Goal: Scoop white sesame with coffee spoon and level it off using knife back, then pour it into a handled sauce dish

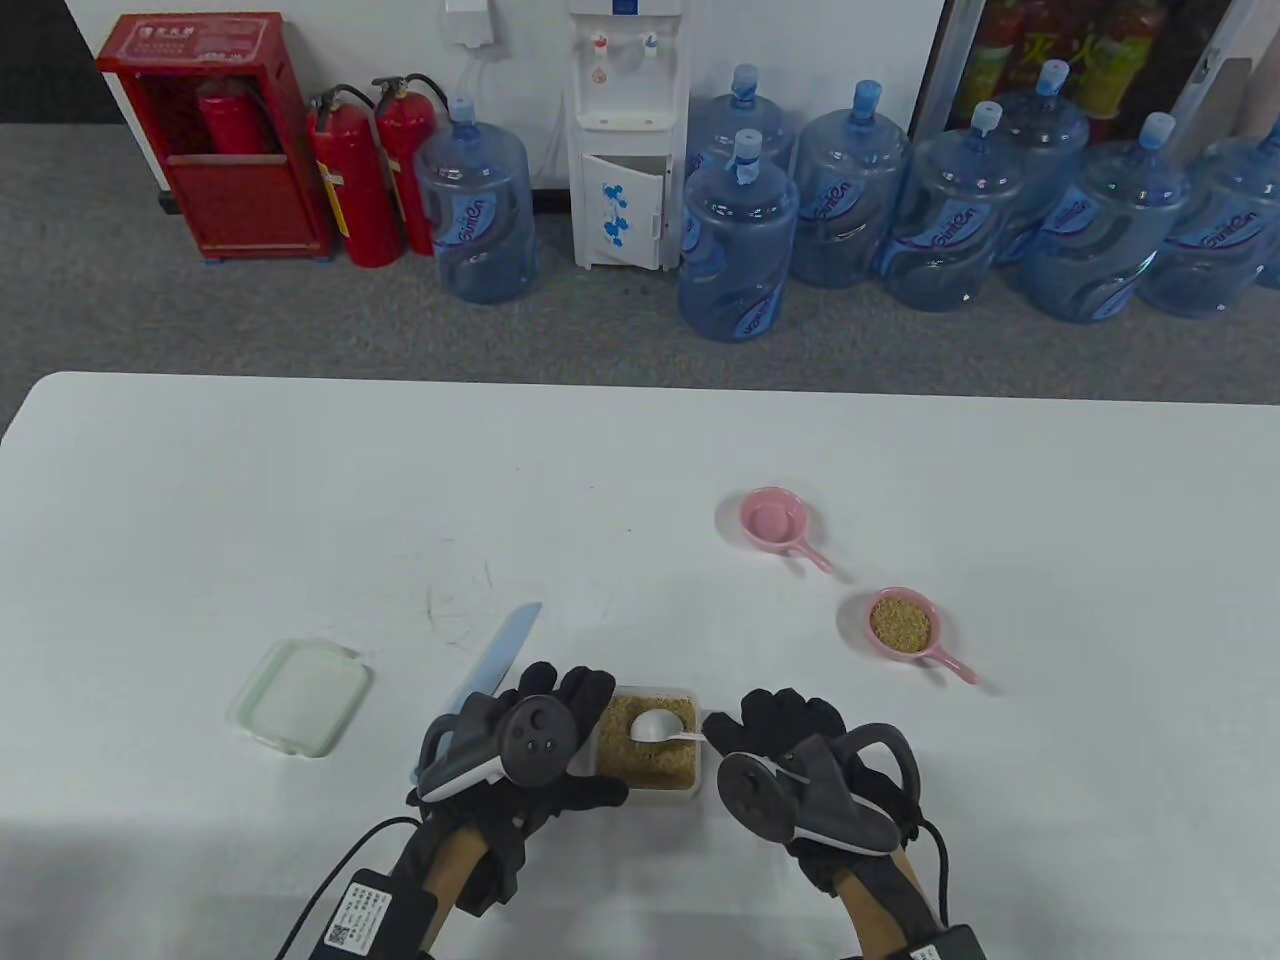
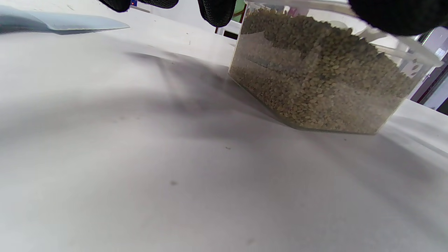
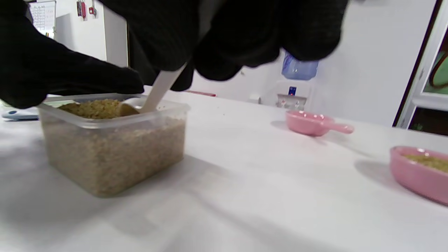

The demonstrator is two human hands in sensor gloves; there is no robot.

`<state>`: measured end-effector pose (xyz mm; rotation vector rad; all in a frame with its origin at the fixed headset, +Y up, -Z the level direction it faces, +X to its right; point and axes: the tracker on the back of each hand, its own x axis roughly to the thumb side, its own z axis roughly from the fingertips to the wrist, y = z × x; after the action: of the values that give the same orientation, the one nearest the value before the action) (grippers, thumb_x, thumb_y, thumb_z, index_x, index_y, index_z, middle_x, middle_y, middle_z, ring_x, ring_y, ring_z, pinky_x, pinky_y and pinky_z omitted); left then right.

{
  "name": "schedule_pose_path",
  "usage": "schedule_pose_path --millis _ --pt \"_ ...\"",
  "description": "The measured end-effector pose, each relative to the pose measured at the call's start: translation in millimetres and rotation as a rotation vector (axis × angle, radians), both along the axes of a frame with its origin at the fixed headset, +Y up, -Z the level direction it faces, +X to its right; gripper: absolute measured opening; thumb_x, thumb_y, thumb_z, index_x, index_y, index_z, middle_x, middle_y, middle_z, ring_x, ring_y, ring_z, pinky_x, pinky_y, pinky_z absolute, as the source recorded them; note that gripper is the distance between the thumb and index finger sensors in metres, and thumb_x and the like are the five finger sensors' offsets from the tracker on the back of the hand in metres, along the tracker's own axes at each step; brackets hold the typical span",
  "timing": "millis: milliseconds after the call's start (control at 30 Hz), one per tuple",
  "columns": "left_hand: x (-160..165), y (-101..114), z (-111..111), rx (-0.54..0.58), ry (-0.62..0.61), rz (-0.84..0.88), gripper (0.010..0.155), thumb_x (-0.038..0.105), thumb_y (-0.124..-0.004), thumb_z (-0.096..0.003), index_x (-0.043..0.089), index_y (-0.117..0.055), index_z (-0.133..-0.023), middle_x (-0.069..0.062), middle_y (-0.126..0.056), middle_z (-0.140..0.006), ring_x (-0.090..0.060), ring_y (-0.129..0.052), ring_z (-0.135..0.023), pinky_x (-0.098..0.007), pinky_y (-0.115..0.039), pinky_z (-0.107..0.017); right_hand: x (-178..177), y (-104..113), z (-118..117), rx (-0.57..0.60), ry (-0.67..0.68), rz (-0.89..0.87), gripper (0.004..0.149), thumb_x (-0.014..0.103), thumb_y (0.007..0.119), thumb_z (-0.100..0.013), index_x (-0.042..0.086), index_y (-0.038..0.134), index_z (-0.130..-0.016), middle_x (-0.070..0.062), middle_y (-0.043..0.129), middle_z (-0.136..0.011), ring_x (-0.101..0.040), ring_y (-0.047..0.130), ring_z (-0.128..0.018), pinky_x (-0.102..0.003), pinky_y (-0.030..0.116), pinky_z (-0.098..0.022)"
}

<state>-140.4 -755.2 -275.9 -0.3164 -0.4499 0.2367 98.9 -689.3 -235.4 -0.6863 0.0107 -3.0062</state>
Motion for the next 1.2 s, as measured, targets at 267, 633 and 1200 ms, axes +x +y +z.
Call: schedule_pose_path --millis 267,633,1200 --pt "0.5 0.4 0.6 -0.005 -0.008 -0.014 0.100 0.072 -0.066 -0.0395 0.028 -0.026 -0.119 -0.006 -0.035 -0.129 -0.053 -0.032 -0.116 -0.065 -0.044 -0.083 12.6 -4.8 -11.1 -0.286 -0.094 -0.255 0.044 0.026 0.074 -0.057 0.016 0.085 -0.098 -0.009 0.095 -0.069 -0.016 0.089 -0.043 -0.045 0.082 -0.044" --pt "0.4 -0.2 1.2 -0.012 -0.009 -0.017 0.099 0.073 -0.064 -0.0399 0.029 -0.024 -0.119 -0.007 -0.034 -0.129 -0.054 -0.030 -0.116 -0.064 -0.043 -0.083 41.6 -43.4 -31.5 -0.638 -0.272 -0.675 0.044 0.029 0.069 -0.059 0.007 0.087 -0.092 0.000 0.098 -0.043 -0.007 0.087 -0.022 -0.035 0.085 -0.022" --pt "0.1 -1.2 1.4 -0.015 -0.012 -0.019 0.099 0.073 -0.063 -0.0402 0.029 -0.023 -0.119 -0.007 -0.032 -0.129 -0.054 -0.029 -0.116 -0.064 -0.043 -0.083 61.8 -49.4 -35.5 -0.783 -0.318 -0.902 0.044 0.029 0.068 -0.060 0.007 0.086 -0.093 0.000 0.097 -0.044 -0.007 0.087 -0.022 -0.035 0.085 -0.023"
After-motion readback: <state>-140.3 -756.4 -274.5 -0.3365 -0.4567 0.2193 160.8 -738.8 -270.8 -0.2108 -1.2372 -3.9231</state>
